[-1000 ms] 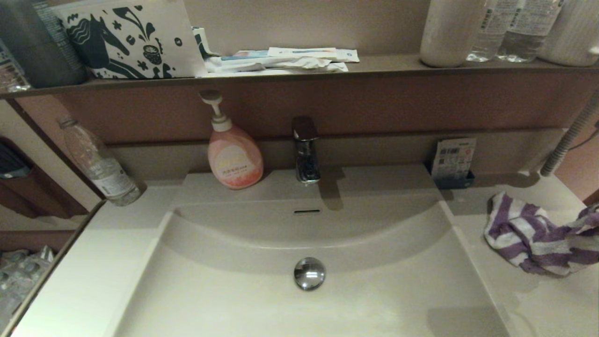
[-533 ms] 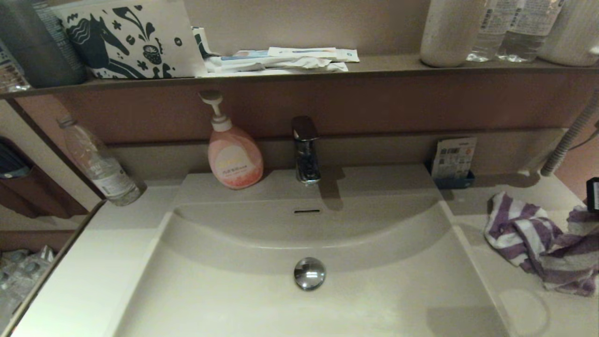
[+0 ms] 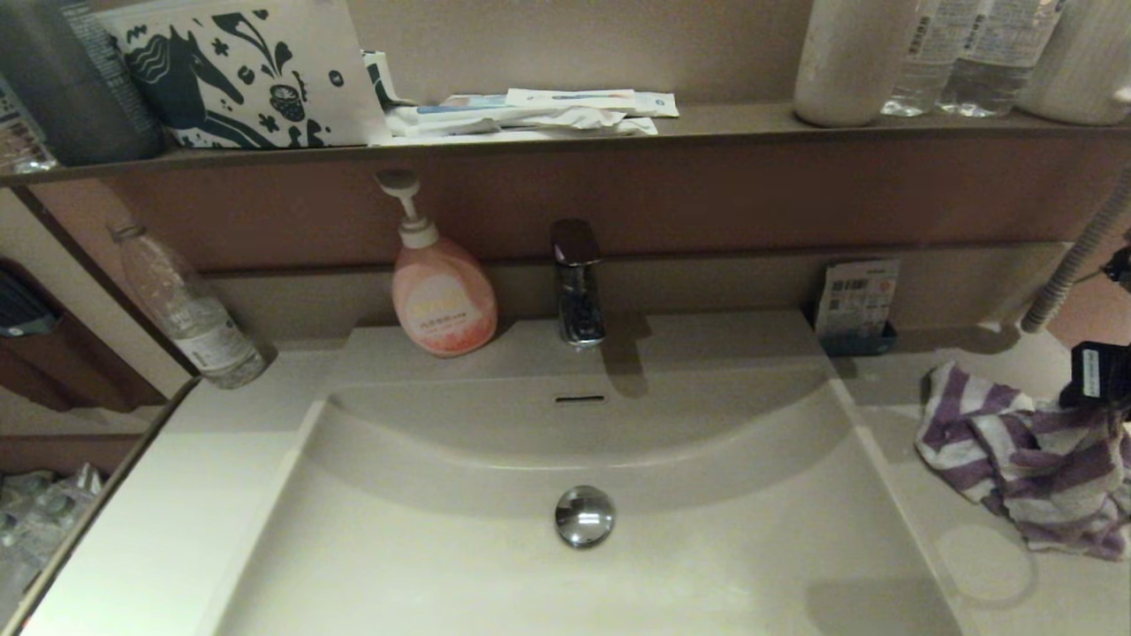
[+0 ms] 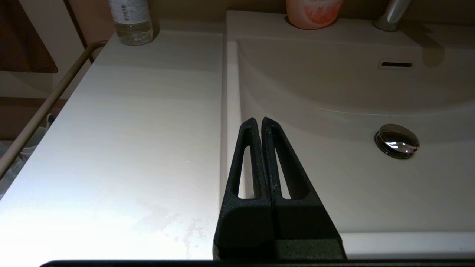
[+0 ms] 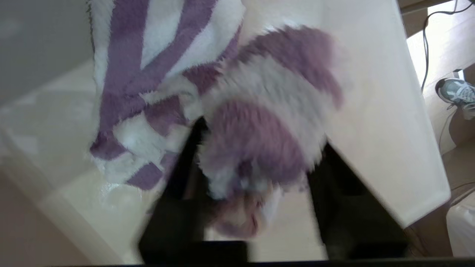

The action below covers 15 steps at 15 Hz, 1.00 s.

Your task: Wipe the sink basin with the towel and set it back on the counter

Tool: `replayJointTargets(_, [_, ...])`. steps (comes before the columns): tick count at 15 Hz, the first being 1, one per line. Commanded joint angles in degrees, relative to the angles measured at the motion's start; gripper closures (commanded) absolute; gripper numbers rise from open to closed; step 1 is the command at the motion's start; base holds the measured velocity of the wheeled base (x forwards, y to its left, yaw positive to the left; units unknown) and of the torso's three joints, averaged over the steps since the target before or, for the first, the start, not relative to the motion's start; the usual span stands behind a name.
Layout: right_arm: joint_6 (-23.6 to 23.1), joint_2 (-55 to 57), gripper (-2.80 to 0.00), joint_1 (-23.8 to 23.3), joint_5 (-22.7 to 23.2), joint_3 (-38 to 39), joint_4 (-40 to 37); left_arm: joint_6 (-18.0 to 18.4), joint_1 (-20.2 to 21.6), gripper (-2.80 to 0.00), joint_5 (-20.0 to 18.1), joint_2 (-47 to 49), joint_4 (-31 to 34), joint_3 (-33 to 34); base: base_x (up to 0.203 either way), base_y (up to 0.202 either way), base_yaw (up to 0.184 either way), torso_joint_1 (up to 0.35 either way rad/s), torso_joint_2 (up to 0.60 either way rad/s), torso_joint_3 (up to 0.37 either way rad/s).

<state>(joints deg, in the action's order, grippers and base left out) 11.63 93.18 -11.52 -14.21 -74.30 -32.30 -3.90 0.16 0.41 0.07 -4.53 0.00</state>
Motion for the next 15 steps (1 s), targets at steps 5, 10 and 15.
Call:
replayJointTargets(5, [-0.3, -7.5, -2.80, -1.3, -0.3, -1.9, -6.0, -0.1, 0.0, 0.00, 0.0, 0.0, 0.0, 0.0, 0.000, 0.000, 0.000, 0.000, 0.00, 0.000])
replayJointTargets(10, [-0.4, -9.7, -2.80, -1.2, -0.3, -2.5, -7.3, -0.1, 0.0, 0.00, 0.0, 0.0, 0.0, 0.0, 0.000, 0.000, 0.000, 0.000, 0.00, 0.000])
replayJointTargets(15, [-0.3, -8.8, 0.00, -0.7, 0.0, -5.1, -7.2, -0.1, 0.0, 0.00, 0.0, 0.0, 0.0, 0.0, 0.000, 0.000, 0.000, 0.000, 0.00, 0.000])
